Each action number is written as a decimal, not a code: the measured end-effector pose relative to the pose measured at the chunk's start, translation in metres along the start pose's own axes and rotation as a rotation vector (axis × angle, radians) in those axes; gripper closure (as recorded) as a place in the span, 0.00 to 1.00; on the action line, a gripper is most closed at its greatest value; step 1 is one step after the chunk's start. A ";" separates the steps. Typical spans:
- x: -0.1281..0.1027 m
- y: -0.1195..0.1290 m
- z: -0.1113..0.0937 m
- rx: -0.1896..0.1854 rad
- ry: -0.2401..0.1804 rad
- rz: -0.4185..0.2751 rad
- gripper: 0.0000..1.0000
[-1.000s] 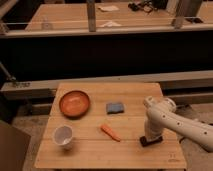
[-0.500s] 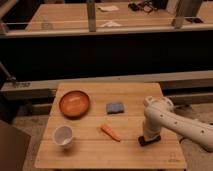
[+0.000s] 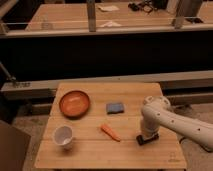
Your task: Push the eraser across the table
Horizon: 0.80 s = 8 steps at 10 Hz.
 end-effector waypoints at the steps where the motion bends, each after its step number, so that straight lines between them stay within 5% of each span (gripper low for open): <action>1: -0.002 -0.002 0.000 0.001 0.002 -0.008 0.92; 8: -0.023 -0.022 -0.005 0.017 0.012 -0.074 0.92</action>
